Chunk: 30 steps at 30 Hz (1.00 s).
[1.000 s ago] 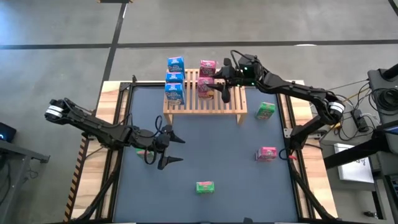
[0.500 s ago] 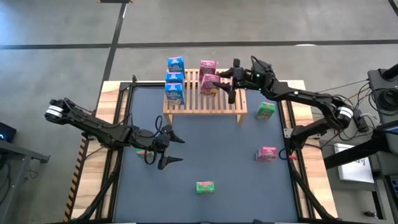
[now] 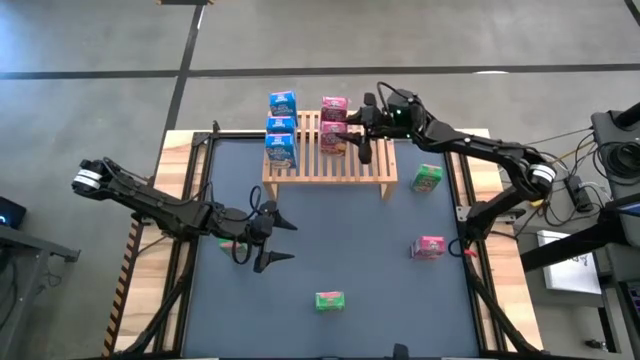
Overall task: Stack cereal on shelf
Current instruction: Put the left pink cereal box on the shelf aligned with the other pink cereal box
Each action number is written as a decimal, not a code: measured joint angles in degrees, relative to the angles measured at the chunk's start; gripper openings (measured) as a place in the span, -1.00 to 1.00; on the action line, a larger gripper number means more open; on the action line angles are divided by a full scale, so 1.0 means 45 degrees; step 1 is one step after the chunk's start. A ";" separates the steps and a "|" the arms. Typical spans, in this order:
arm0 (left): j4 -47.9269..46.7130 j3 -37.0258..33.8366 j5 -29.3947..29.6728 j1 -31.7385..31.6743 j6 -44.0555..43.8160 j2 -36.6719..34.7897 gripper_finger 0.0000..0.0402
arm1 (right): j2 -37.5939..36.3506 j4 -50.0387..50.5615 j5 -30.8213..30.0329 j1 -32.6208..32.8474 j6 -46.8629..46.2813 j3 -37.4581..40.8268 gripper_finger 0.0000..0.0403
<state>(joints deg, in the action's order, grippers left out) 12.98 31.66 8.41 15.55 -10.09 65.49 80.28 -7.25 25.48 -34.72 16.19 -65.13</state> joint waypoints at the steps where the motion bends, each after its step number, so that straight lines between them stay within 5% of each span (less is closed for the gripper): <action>1: -0.0009 0.0000 0.0004 0.0000 0.0000 0.0000 0.76 | 0.0026 0.0054 -0.0001 0.0000 0.0041 -0.0093 -0.16; 22: -0.0040 0.0000 0.0004 0.0000 -0.0102 0.0005 0.76 | 0.0090 0.0142 -0.0002 0.0015 0.0408 -0.0206 -0.16; 30: -0.0040 0.0000 0.0004 0.0000 -0.0102 0.0005 0.76 | 0.0090 0.0138 -0.0007 0.0015 0.0406 -0.0201 0.06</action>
<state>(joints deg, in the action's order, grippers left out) 12.80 31.66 8.43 15.55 -10.55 65.52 80.68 -6.63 25.45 -34.65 18.01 -66.04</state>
